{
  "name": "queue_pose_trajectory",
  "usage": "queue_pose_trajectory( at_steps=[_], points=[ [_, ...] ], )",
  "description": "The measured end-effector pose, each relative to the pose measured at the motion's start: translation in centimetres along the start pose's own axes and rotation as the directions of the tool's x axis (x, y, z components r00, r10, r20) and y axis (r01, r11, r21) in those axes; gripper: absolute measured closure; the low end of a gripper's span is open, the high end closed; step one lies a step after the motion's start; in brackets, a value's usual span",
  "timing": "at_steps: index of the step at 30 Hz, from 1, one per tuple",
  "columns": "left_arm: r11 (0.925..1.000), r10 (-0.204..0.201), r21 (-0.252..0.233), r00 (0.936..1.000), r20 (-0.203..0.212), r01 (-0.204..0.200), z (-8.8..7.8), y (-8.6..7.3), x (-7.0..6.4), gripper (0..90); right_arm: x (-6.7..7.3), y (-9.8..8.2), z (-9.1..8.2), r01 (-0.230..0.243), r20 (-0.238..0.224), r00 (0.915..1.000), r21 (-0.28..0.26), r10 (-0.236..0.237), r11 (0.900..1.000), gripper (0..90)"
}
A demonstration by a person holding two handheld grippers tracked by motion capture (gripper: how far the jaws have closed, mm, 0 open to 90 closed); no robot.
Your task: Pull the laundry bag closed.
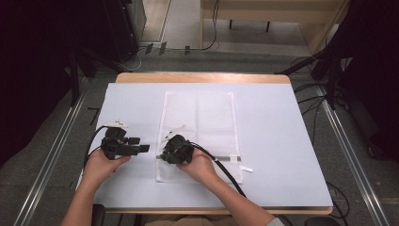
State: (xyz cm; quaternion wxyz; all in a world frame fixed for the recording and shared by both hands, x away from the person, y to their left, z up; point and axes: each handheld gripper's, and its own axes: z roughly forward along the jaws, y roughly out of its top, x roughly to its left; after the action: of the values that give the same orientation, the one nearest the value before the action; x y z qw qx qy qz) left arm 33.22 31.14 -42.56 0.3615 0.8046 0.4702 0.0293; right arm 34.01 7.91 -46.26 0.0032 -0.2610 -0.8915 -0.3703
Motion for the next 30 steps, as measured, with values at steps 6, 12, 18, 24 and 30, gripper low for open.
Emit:
queue_pose_trajectory(
  at_steps=[6,12,18,24,30],
  points=[
    [1.0000,-0.003,0.004,1.0000,-0.004,0.003,-0.1,0.0,0.1,36.8,0.0,0.5,0.5,0.000,-0.026,0.9996,0.006,0.000,1.000,80.8],
    [1.0000,-0.005,-0.002,1.0000,-0.005,0.005,-0.2,-0.1,0.2,36.8,0.3,0.7,0.9,0.022,-0.024,0.9995,0.006,-0.022,1.000,83.8],
    [0.9998,-0.018,-0.008,0.9998,-0.009,0.018,-0.4,-0.1,0.5,36.8,0.9,0.7,0.9,0.077,-0.007,0.9970,0.012,-0.077,0.997,86.2],
    [0.9999,-0.014,-0.009,0.9999,-0.009,0.014,-0.4,-0.1,0.4,36.8,1.0,0.5,1.0,0.064,0.000,0.9979,0.003,-0.064,0.998,85.1],
    [0.9991,-0.039,-0.016,0.9993,0.003,0.039,-0.3,-0.1,0.5,37.5,1.0,0.5,0.9,0.074,0.000,0.9972,0.003,-0.074,0.997,87.6]
  ],
)
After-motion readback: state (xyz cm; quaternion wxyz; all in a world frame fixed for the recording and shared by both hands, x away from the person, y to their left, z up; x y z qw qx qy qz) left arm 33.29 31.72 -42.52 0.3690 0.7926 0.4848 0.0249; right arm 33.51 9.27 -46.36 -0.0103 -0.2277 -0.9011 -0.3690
